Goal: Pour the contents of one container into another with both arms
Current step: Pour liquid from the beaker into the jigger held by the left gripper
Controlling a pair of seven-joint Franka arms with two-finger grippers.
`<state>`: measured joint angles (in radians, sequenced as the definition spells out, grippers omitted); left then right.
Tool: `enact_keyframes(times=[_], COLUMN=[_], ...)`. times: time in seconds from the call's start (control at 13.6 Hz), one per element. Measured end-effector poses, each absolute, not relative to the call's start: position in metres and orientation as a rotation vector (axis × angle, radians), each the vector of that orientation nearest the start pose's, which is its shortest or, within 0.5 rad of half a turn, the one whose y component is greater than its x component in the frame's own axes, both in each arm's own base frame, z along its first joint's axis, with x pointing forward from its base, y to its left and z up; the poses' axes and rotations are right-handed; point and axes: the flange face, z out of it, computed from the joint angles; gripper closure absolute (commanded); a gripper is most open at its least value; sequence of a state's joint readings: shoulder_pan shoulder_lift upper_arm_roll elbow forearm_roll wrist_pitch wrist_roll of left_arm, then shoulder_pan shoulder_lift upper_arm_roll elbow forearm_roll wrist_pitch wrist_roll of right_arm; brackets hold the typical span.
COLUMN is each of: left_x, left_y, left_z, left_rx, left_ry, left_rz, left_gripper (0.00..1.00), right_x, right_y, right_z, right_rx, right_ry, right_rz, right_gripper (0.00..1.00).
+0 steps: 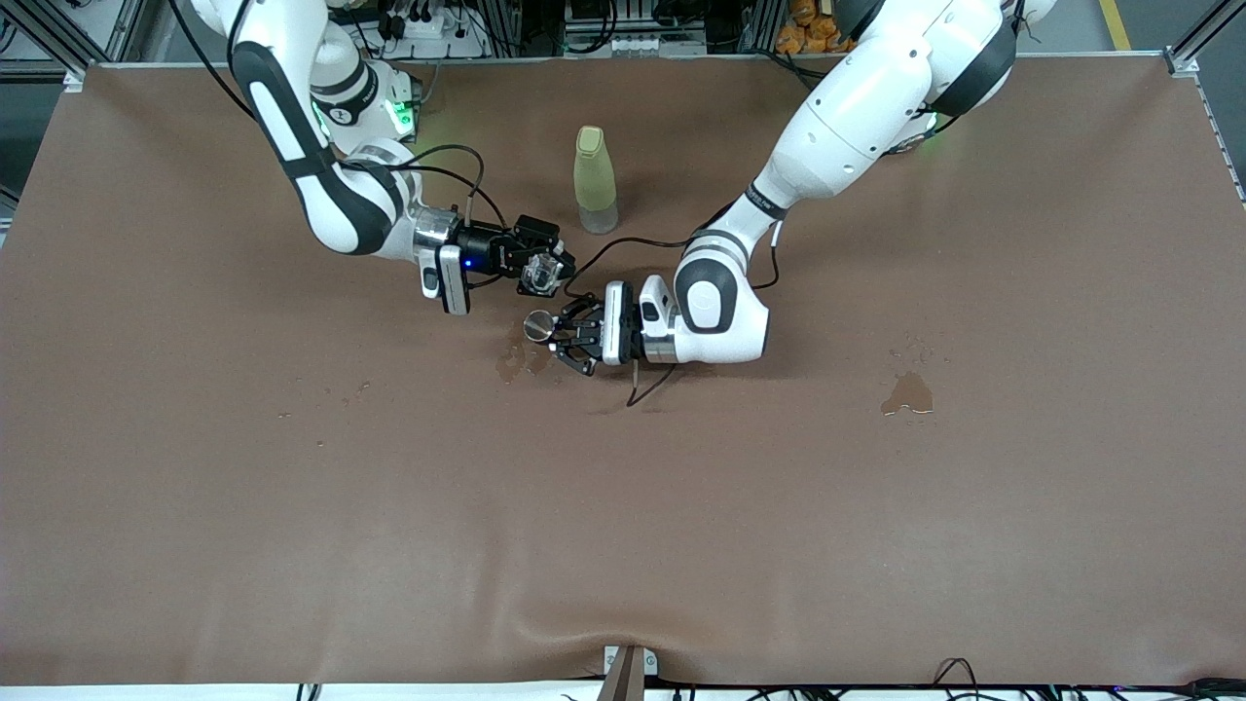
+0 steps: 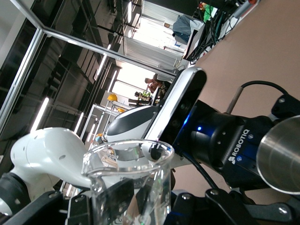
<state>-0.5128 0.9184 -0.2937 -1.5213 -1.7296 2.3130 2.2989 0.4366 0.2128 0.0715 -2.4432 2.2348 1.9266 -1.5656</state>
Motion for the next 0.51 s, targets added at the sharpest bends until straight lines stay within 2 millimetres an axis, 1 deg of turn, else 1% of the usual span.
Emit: enact_keyframes(times=[0.51], left_x=[0.5022], left_y=[-0.5024], left_z=[0.1413], left_rx=[1.403], left_ry=[-1.313], left_rz=[0.892], left_gripper=[1.00], right_x=[0.4048], right_y=[0.2878], right_z=[0.2386], right_rx=[-1.612], right_ry=[-0.041], right_rz=[-0.404], right_gripper=[1.00])
